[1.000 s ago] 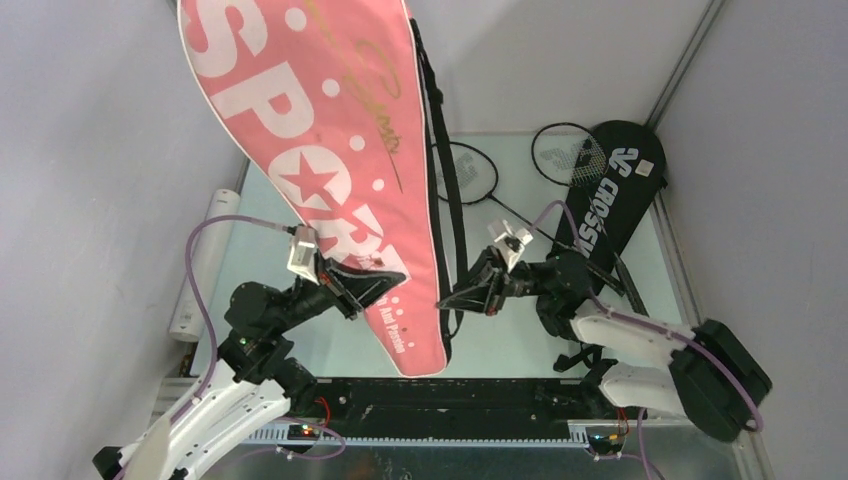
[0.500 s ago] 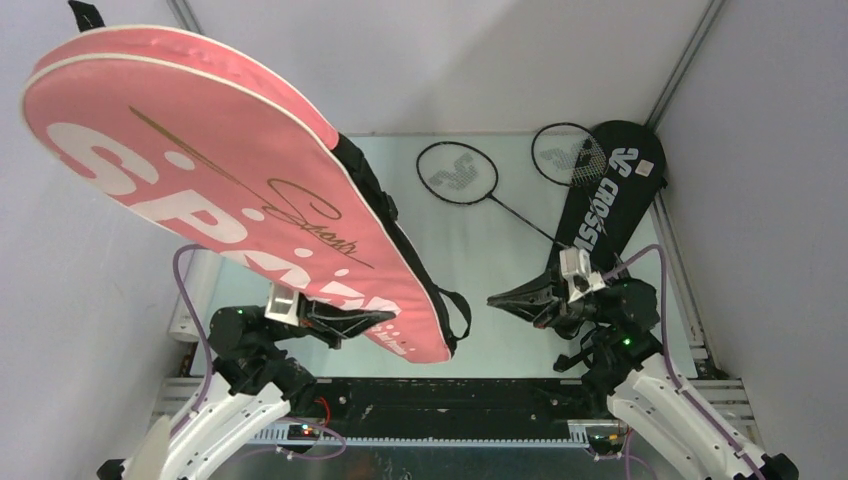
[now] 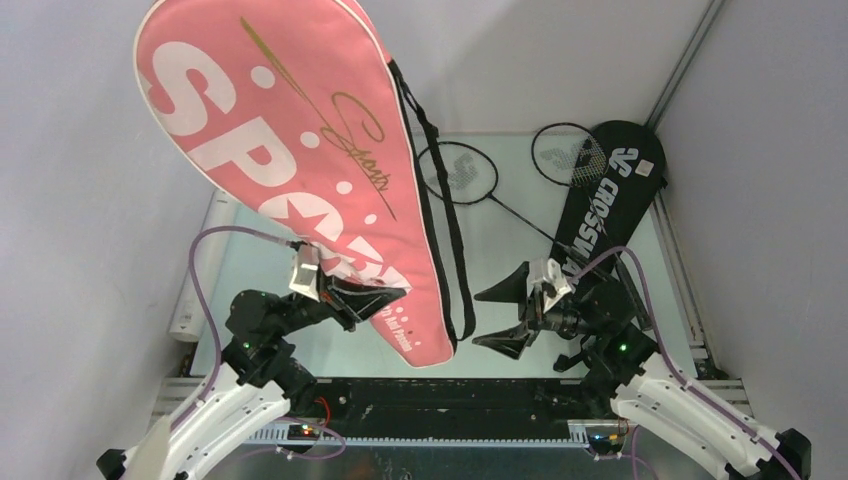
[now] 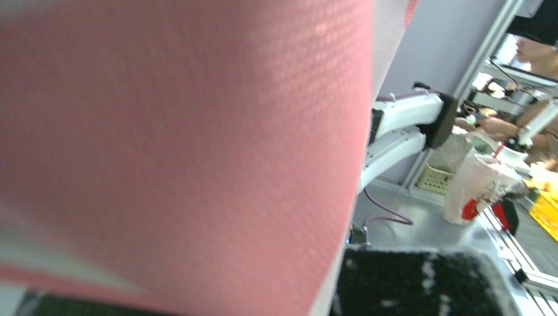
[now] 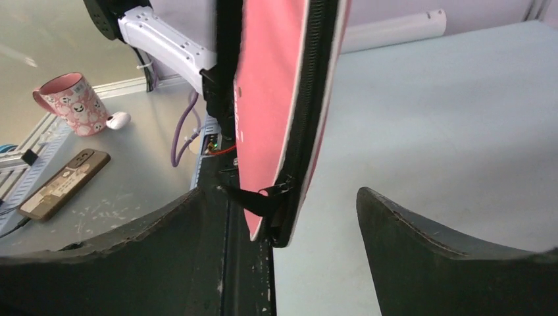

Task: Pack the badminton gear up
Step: Adjust the racket bag.

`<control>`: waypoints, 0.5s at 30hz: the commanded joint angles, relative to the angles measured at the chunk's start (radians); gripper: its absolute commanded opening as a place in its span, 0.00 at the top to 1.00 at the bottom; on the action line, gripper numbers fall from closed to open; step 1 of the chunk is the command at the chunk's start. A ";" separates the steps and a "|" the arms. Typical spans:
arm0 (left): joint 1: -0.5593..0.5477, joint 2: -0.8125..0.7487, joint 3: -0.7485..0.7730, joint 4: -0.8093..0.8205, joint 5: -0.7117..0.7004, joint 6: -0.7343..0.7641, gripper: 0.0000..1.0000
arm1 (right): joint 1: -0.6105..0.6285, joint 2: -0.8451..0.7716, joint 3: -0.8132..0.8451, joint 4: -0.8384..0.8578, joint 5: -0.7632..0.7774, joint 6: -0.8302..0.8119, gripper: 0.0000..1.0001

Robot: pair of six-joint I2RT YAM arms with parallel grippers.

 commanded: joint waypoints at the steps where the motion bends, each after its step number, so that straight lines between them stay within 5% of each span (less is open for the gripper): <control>1: 0.005 -0.066 0.032 0.070 -0.153 0.038 1.00 | 0.041 -0.064 -0.024 -0.065 0.100 -0.044 0.13; 4: 0.005 -0.095 0.022 0.065 -0.173 0.029 1.00 | 0.050 -0.081 -0.042 -0.091 0.150 -0.044 0.08; 15: 0.004 -0.104 -0.020 0.117 -0.161 0.001 1.00 | 0.121 0.218 0.014 0.347 0.189 0.124 0.05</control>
